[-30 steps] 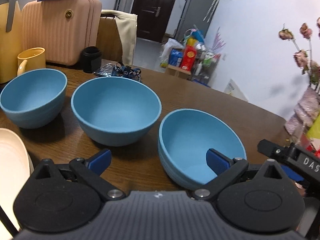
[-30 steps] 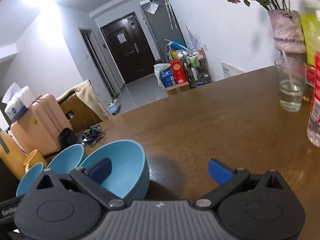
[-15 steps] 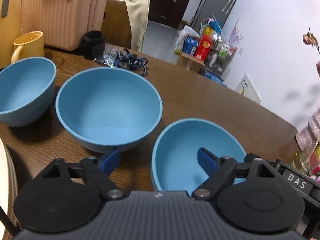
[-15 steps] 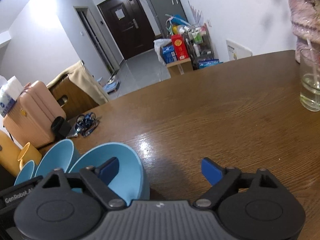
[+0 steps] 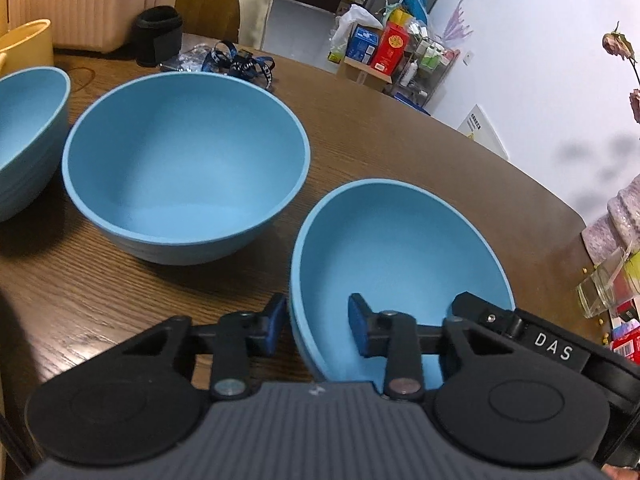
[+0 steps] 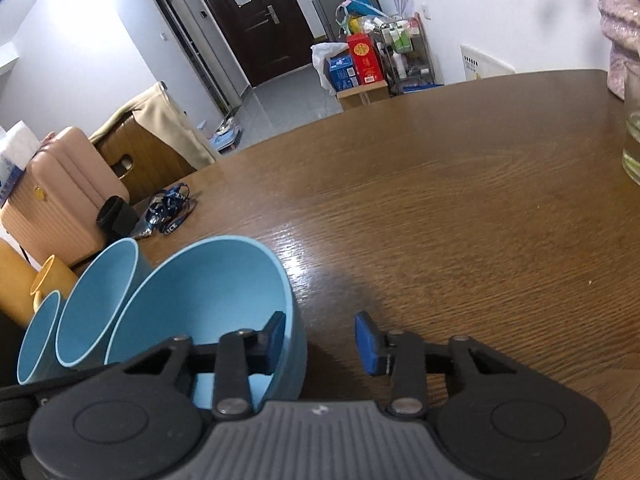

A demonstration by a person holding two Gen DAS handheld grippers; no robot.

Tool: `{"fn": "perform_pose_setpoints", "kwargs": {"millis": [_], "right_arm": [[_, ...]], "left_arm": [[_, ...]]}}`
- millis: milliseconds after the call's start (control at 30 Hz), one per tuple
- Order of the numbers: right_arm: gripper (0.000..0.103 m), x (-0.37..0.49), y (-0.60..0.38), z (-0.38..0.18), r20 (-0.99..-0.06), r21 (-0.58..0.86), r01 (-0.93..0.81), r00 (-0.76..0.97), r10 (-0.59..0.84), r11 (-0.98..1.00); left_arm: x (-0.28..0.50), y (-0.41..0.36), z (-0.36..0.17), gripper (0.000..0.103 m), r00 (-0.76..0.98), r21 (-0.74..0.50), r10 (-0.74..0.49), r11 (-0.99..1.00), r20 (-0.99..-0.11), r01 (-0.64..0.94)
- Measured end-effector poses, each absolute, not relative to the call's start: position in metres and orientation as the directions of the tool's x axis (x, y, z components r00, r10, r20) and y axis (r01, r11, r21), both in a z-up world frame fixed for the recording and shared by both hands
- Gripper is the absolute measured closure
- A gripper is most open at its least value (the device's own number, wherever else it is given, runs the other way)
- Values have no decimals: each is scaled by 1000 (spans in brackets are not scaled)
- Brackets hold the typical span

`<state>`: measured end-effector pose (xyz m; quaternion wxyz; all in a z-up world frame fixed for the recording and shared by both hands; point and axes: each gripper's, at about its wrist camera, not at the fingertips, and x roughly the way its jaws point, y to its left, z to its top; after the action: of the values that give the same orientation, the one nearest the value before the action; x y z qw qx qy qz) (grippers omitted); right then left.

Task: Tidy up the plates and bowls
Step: 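Close both tools on opposite sides of that blue bowl's rim, then lift and carry the gripped blue bowl with both tools across the table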

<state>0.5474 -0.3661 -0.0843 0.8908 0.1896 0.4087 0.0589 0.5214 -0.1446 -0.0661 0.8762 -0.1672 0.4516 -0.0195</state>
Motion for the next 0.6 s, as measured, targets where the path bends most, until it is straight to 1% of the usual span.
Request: {"fn": "perform_pose_setpoints", "kwargs": {"millis": [33,200,600], "right_arm": [[73,548,-365,-85,-707,386,48,658,261,921],[90,547,-362,-86,-706,387,37,655,270,921],[90,542,-359,-83,-707,365,39,662,250,930]], "left_arm": [[522,-144,-67,74,588,-311,-188,943,-787,-115],[524,-145,-70,87,577,-320,-204,942,-791,-105],[521,-146,-68,87,586,-311,-196,945,-786,-100]]}}
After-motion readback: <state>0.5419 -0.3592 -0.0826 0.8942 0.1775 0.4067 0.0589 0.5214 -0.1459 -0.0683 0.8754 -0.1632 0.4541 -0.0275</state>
